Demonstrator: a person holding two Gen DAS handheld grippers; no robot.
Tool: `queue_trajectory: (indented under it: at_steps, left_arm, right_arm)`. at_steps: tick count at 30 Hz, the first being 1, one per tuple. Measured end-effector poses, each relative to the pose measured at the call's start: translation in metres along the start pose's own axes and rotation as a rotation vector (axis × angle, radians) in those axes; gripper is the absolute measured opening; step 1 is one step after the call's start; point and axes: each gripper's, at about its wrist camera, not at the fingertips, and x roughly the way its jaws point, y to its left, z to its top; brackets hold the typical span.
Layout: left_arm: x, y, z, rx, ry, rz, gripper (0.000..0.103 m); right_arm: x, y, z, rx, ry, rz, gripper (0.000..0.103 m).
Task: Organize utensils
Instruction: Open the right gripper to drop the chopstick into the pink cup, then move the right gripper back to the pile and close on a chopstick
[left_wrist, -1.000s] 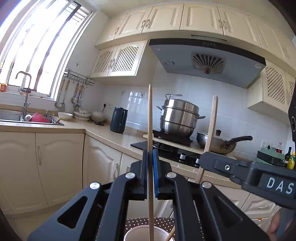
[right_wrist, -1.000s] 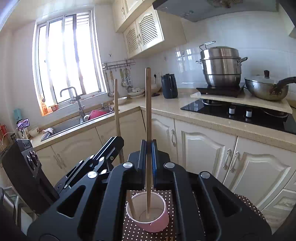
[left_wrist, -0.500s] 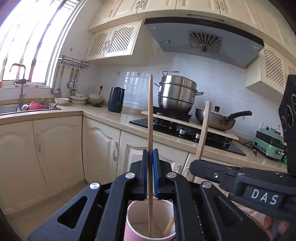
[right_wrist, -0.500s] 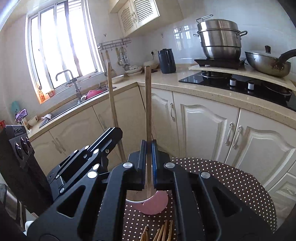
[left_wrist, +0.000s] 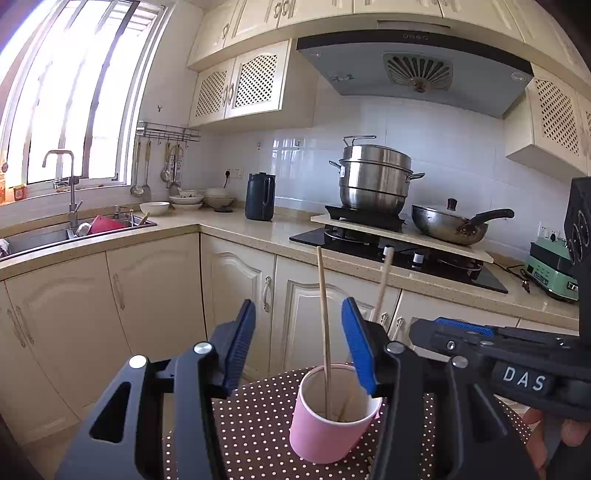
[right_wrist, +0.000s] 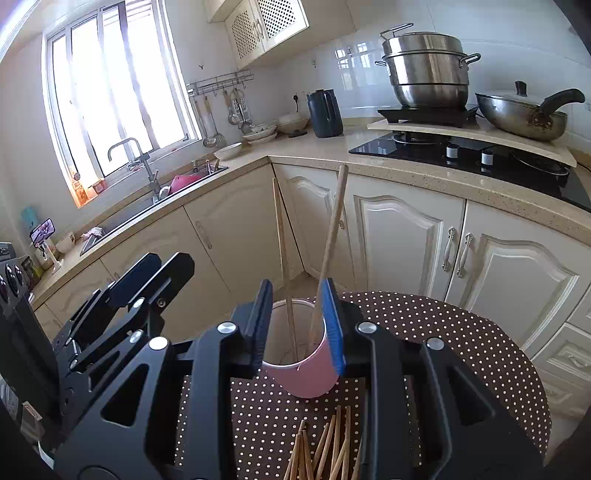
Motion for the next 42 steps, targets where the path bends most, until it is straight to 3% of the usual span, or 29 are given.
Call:
queue_trajectory:
  at_steps: [4,18,24,31,42]
  left_arm:
    - [-0.033,-0.001,0.009,0.012,-0.005,0.033,0.058]
    - [-0.127,-0.019,0.015,0.059,-0.004,0.038,0.059]
    - [-0.149,-0.031,0.006,0.087,0.025,0.045,0.068]
    - [-0.146,-0.039,-0.016,0.105,0.115,0.031,0.071]
    - [-0.098,-0.047,-0.079,0.122,0.393,-0.022,0.071]
  right_arm:
    - [-0.026,0.007,-0.003,-0.007,-0.026,-0.004,0.042]
    - [-0.114,0.043,-0.031,-0.098,-0.087,-0.031,0.043]
    - [-0.135,0.042,-0.049,-0.106,-0.089,-0.055,0.046]
    - [-0.136,0.028,-0.076,-0.107,-0.036,-0.084,0.048]
    - [-0.111,-0.009,-0.124,-0.07,0.104,-0.118,0.048]
